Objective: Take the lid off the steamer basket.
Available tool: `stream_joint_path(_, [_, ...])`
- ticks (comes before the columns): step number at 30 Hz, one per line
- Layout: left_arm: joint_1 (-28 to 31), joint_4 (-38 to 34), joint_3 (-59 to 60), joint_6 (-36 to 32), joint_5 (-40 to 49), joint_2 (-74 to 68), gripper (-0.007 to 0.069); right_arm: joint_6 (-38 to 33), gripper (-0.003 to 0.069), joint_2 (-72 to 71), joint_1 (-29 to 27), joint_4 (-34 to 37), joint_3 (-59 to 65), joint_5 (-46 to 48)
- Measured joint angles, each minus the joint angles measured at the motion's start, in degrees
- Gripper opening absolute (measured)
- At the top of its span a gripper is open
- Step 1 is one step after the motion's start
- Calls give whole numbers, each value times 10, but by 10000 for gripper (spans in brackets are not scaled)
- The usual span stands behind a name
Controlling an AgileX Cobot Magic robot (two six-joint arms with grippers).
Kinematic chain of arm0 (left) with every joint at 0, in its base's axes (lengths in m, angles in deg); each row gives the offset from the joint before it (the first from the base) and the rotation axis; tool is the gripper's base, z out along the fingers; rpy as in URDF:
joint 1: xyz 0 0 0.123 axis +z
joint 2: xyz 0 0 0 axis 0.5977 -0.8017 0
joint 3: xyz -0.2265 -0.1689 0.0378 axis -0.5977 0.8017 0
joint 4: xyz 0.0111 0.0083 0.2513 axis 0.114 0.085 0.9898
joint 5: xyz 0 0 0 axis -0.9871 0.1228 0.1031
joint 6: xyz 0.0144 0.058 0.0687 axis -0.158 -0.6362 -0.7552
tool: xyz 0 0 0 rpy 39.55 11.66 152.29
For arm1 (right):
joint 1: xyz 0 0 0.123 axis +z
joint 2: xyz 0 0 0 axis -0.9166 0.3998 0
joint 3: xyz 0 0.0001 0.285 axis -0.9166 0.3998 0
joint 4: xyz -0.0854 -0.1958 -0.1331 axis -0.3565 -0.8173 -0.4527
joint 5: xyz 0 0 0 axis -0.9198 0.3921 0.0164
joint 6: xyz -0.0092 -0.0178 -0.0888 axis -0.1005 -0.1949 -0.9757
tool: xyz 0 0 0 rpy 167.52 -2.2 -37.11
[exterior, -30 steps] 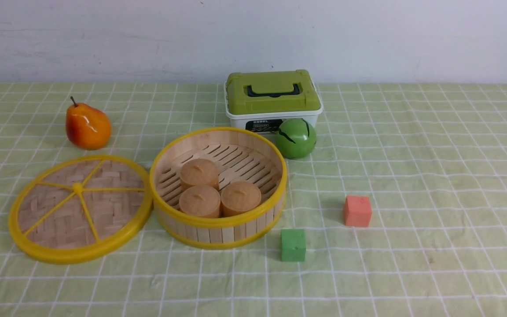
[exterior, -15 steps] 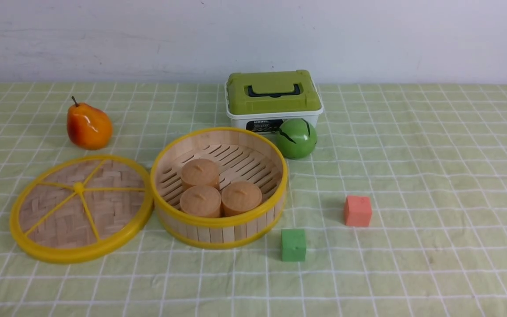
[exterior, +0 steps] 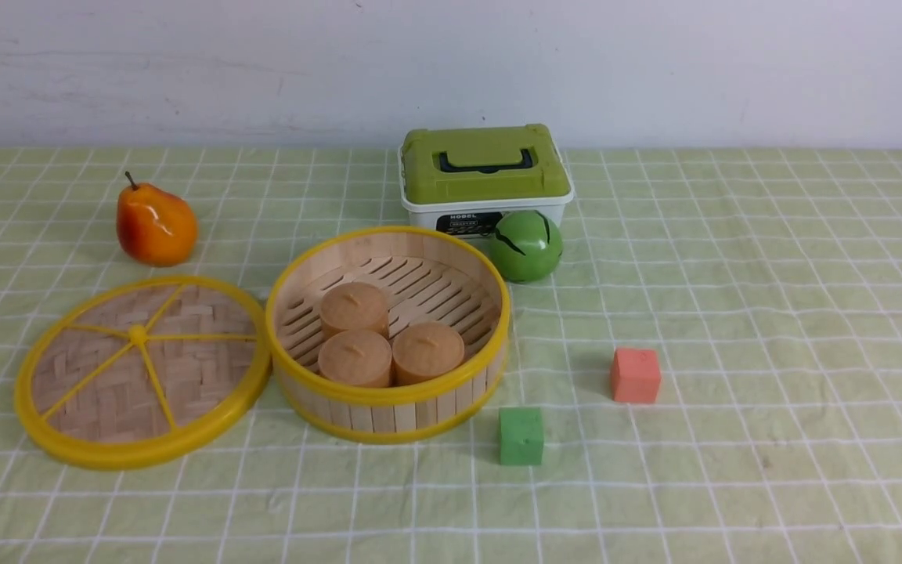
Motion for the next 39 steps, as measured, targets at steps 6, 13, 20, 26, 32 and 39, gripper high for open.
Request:
stream_joint_path(6, [0, -1, 0, 17, 0, 0, -13, 0, 242, 0, 0, 0, 0, 0])
stream_joint_path(13, [0, 1, 0, 27, 0, 0, -11, 0, 242, 0, 0, 0, 0, 0])
stream_joint_path(20, [0, 1, 0, 27, 0, 0, -4, 0, 242, 0, 0, 0, 0, 0])
stream_joint_path(26, [0, 2, 0, 27, 0, 0, 0, 0, 242, 0, 0, 0, 0, 0])
stream_joint_path(32, [0, 2, 0, 27, 0, 0, 6, 0, 242, 0, 0, 0, 0, 0])
stream_joint_path(39, [0, 2, 0, 27, 0, 0, 10, 0, 242, 0, 0, 0, 0, 0])
